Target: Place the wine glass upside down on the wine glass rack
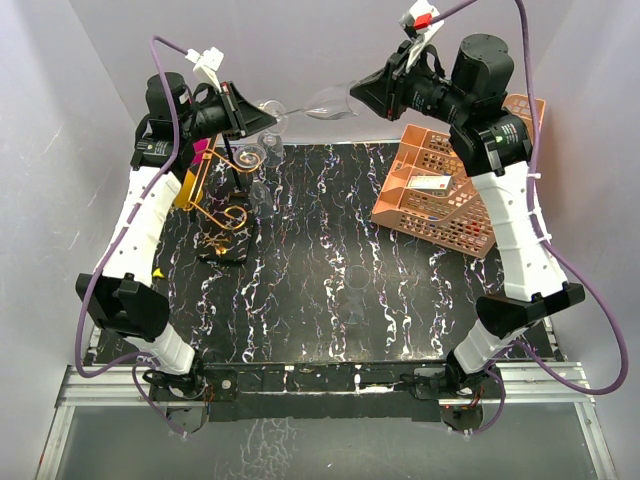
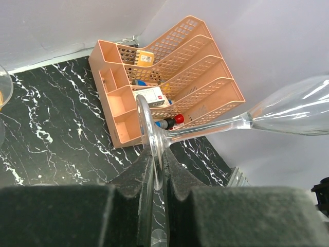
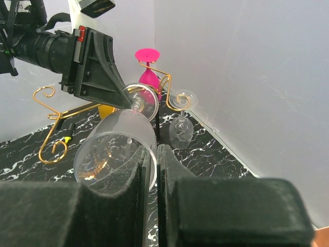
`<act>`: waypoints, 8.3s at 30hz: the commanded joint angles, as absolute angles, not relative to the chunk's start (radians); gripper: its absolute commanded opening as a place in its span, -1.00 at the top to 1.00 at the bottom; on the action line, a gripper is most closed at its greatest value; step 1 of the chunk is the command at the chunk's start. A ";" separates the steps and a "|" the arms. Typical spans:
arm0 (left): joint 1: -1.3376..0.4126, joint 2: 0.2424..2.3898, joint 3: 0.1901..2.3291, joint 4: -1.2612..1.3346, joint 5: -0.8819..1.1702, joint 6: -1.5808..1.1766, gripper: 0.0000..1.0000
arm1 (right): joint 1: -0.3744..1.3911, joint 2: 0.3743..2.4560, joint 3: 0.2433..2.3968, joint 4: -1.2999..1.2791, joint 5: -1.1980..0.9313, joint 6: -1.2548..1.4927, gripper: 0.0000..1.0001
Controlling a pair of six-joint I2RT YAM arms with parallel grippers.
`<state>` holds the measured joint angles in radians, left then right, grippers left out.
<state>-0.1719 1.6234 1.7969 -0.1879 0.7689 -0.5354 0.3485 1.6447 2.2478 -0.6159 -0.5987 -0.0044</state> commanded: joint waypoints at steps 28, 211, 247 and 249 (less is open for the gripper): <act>0.078 1.410 2.059 -0.569 -0.094 0.287 1.00 | 0.336 1.555 2.163 -0.673 -0.430 -0.195 -0.37; 0.084 1.236 1.655 -1.015 -0.205 1.264 1.00 | 0.348 1.506 1.812 -0.770 -0.529 -0.397 -0.66; 0.070 1.261 1.604 -0.962 -0.147 1.271 1.00 | 0.348 1.501 1.783 -0.759 -0.524 -0.400 -0.67; 0.069 1.262 1.611 -0.980 -0.123 1.265 1.00 | 0.348 1.503 1.783 -0.759 -0.523 -0.400 -0.67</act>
<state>0.0742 1.2751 1.5902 -0.9718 -0.1635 1.2678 0.3450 1.5372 1.7817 -0.8257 -0.5228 -0.3912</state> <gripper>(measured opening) 0.064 0.831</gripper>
